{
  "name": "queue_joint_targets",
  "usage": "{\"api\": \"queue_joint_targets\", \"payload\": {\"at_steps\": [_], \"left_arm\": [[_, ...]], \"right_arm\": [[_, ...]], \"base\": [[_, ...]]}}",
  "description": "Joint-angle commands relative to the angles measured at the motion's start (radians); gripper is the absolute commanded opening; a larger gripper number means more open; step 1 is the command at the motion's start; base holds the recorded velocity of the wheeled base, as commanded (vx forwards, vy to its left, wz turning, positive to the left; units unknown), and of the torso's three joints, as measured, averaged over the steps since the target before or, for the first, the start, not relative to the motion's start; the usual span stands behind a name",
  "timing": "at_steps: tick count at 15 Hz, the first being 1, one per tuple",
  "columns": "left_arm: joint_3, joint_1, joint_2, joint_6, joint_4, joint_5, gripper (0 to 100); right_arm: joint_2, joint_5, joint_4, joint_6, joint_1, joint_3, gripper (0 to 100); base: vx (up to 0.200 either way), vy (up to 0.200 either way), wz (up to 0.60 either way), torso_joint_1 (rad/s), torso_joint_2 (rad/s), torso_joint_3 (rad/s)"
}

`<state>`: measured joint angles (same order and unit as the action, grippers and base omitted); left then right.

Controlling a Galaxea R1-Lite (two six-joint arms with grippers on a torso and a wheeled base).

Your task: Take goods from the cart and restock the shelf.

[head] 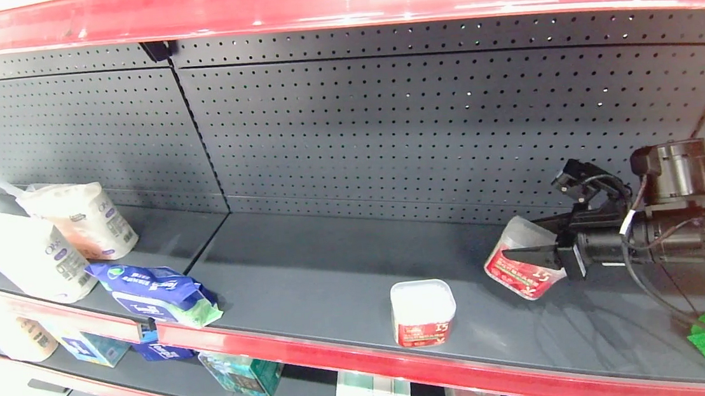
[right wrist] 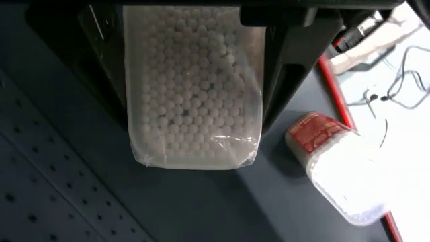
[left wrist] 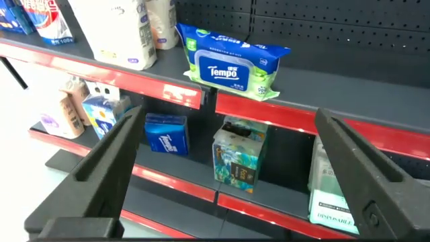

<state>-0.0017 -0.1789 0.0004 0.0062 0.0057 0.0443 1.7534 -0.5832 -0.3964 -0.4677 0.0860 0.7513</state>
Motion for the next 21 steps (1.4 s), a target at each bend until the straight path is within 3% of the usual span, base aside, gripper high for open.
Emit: {"api": "queue_joint_targets", "payload": {"at_steps": [1,6,13,21], "left_arm": [[0.000,-0.001,0.000,0.000,0.000,0.000,100],[0.000,-0.001,0.000,0.000,0.000,0.000,100],[0.000,-0.001,0.000,0.000,0.000,-0.001,100],[0.000,-0.001,0.000,0.000,0.000,-0.001,100]], "right_arm": [[0.109,-0.033,-0.013,-0.034,0.000,0.039,0],[0.222,-0.063,-0.013,-0.072,0.049,0.188,0],[0.284,-0.040,-0.007,-0.083,0.166,0.250,0],[0.348,-0.020,0.001,-0.141,0.173,0.326,0]], "base": [[0.000,0.000,0.00,0.000,0.00,0.000],[0.000,0.000,0.00,0.000,0.00,0.000],[0.000,0.000,0.00,0.000,0.00,0.000],[0.000,0.000,0.00,0.000,0.00,0.000]]}}
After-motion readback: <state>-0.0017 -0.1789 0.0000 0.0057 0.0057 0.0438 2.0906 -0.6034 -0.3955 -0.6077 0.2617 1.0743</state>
